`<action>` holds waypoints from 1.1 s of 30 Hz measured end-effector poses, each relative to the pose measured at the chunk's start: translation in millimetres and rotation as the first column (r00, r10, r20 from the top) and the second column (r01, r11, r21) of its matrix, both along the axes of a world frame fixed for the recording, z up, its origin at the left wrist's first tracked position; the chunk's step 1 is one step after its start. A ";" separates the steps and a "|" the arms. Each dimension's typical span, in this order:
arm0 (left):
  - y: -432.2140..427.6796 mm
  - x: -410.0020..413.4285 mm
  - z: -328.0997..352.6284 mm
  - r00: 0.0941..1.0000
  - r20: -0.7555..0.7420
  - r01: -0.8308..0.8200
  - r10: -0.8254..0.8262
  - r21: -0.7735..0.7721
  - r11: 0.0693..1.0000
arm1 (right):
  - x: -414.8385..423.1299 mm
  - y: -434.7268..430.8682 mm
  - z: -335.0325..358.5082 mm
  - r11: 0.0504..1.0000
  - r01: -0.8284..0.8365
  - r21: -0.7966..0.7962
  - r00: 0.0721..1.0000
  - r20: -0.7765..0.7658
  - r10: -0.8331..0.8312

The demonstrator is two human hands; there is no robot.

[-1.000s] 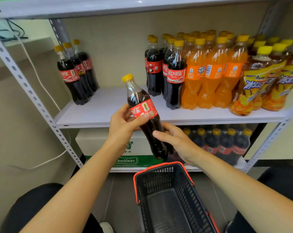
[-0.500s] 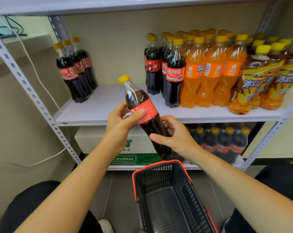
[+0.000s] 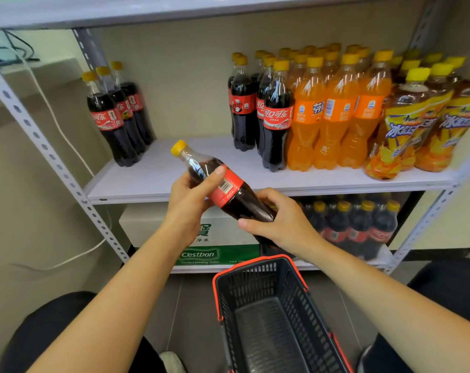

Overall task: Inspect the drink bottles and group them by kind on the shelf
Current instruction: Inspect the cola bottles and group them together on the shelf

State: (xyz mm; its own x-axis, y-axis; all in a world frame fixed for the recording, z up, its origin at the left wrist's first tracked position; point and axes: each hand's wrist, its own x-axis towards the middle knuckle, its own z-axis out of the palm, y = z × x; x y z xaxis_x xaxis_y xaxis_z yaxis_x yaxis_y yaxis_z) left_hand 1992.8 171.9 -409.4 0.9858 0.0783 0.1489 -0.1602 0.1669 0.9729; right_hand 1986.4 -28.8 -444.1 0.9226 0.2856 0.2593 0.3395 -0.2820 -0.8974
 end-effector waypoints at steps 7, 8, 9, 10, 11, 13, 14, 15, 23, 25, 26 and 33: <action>1.7 -2.0 -0.9 0.994 0.057 0.102 -0.094 -0.164 0.981 | 6.1 -4.3 5.1 0.976 -0.218 -0.001 0.959 -0.188 0.214; -0.1 -2.5 0.5 0.991 0.072 0.126 -0.115 -0.171 0.977 | 5.5 -4.0 3.2 0.978 -0.206 0.007 0.963 -0.174 0.205; -1.2 -2.8 2.3 0.989 0.080 0.140 -0.128 -0.174 0.975 | 4.6 -3.3 1.2 0.985 -0.174 0.008 0.974 -0.147 0.173; -2.0 -3.0 4.1 0.989 0.077 0.140 -0.128 -0.169 0.976 | 3.5 -2.1 -0.6 0.991 -0.133 -0.001 0.985 -0.111 0.132; -2.3 -2.9 6.0 0.991 0.064 0.125 -0.117 -0.143 0.982 | 1.9 -0.8 -2.0 0.996 -0.093 -0.012 0.993 -0.073 0.092; -2.3 -3.0 7.8 0.996 0.031 0.086 -0.084 -0.064 0.994 | -1.6 1.2 -4.2 0.999 -0.025 -0.037 1.000 -0.008 0.024; -1.8 -3.0 7.8 0.997 0.020 0.074 -0.073 -0.040 0.996 | -2.8 1.4 -5.0 0.999 -0.003 -0.051 1.000 0.014 0.003; -0.7 -2.8 7.4 0.998 0.018 0.067 -0.066 -0.030 0.997 | -3.5 1.0 -5.5 0.998 0.006 -0.066 1.000 0.025 -0.005; -1.8 -7.3 3.2 0.986 0.095 0.147 -0.140 -0.075 0.986 | 1.0 6.2 -1.5 0.992 -0.119 -0.040 0.988 -0.099 0.115; -3.1 -8.6 4.9 0.975 0.120 0.199 -0.189 -0.079 0.977 | 2.2 5.0 -2.4 0.995 -0.104 0.011 0.991 -0.079 0.104; -3.7 -9.3 6.8 0.970 0.128 0.217 -0.206 -0.084 0.972 | 3.4 3.4 -3.4 0.995 -0.098 0.028 0.993 -0.070 0.099; 3.8 -17.6 27.5 0.946 0.324 0.001 -0.012 0.033 0.999 | 12.3 -7.0 -27.5 0.998 -0.058 0.039 0.998 0.022 0.057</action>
State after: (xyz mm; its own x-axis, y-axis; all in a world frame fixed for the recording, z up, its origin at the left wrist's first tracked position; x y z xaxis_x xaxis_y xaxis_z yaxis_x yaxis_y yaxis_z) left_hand 1975.3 175.7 -381.9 0.8845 0.0618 0.4625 -0.4665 0.1388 0.8736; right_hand 1998.7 -35.8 -471.6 0.8992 0.3272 0.2905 0.3730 -0.2260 -0.8999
